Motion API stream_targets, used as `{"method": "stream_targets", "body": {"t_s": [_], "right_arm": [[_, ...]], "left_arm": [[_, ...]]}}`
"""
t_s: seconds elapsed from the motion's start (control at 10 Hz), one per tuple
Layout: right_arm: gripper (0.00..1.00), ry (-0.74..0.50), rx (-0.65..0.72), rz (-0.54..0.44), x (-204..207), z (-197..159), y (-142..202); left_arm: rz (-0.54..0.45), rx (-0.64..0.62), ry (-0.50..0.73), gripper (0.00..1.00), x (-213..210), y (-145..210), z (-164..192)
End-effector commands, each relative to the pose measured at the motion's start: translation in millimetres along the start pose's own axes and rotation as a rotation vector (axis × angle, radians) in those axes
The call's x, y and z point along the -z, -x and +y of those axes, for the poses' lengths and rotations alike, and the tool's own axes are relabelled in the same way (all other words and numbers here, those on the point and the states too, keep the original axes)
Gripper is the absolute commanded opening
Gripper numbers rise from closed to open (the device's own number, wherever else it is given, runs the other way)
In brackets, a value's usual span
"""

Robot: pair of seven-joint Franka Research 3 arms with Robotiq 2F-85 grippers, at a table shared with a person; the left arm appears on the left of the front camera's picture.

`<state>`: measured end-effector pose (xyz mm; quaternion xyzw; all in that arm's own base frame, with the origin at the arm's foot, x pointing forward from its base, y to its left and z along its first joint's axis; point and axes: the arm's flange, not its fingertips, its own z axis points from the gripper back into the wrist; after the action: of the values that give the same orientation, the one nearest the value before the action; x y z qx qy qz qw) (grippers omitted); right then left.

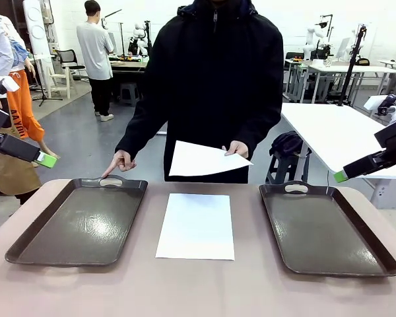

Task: Sort the A4 documents.
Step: Receive the A4 Paper.

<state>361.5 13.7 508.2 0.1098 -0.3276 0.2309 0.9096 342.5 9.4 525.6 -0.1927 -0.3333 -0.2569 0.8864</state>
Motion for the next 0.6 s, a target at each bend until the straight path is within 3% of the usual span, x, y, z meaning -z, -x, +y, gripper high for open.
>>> {"method": "stream_targets", "body": {"t_s": [0.0, 0.2, 0.5], "right_arm": [[1.00, -0.007, 0.002, 0.000, 1, 0, 0], [1.00, -0.007, 0.002, 0.000, 1, 0, 0], [1.00, -0.007, 0.002, 0.000, 1, 0, 0]], "left_arm": [[0.037, -0.028, 0.058, 1.00, 29, -17, 7], [0.079, -0.149, 0.098, 1.00, 72, -41, 25], [0.092, -0.317, 0.260, 1.00, 150, -75, 32]]}}
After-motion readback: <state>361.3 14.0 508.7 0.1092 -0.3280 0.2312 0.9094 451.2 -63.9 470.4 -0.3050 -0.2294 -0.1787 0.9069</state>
